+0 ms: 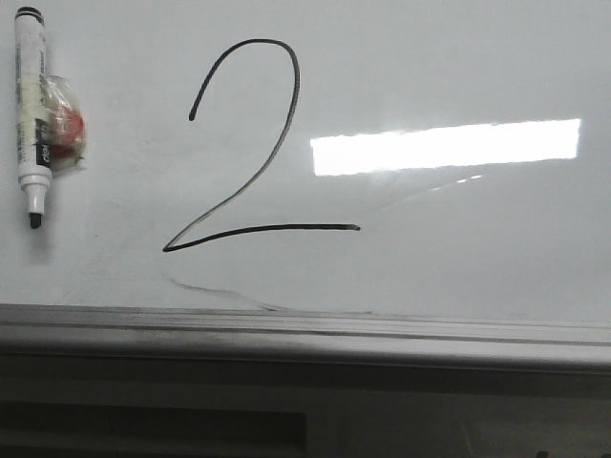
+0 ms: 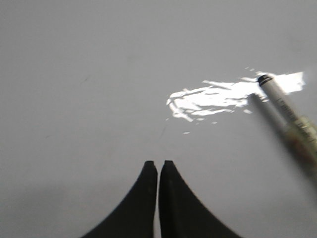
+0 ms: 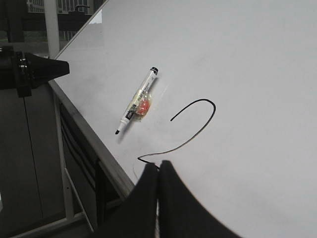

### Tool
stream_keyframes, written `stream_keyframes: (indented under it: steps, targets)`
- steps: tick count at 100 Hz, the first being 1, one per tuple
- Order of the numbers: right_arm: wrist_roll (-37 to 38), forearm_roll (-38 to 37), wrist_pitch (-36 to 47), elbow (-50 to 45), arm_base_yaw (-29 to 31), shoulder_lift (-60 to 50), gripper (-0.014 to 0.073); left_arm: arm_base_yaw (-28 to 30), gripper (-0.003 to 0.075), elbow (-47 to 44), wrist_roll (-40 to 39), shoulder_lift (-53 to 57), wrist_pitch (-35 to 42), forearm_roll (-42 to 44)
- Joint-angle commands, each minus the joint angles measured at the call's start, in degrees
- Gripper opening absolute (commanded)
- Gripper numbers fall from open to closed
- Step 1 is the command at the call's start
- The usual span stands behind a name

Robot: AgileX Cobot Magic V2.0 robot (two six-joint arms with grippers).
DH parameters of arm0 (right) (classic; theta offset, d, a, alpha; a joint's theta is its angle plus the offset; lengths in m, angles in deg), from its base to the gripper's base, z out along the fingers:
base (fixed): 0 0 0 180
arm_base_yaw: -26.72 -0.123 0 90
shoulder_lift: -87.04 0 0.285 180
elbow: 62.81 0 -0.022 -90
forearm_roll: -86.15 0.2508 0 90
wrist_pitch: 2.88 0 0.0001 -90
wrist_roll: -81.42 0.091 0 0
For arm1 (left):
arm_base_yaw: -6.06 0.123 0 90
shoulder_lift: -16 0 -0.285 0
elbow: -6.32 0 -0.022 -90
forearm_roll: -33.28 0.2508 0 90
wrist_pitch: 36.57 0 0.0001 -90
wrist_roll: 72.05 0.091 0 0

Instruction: Write number 2 on whiteboard

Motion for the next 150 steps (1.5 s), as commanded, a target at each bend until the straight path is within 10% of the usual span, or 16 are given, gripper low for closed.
stream_keyframes:
  steps: [1, 25, 46, 150]
  targets:
    - [0.0, 0.6, 4.4, 1.3, 0.3, 0.5, -0.0060, 3.5, -0.0019, 0.4, -0.9, 0.8, 4.9, 0.2]
    - [0.0, 0.6, 4.4, 1.3, 0.3, 0.5, -0.0060, 6.3, -0.0019, -5.8, -0.9, 1.5, 5.0, -0.1]
    - [0.0, 0.6, 4.4, 1.3, 0.3, 0.5, -0.0060, 6.3, -0.0019, -5.7, -0.9, 1.5, -10.1, 0.2]
    - [0.0, 0.6, 4.6, 1.3, 0.3, 0.5, -0.0060, 6.3, -0.0019, -5.7, -0.1, 1.5, -10.5, 1.5]
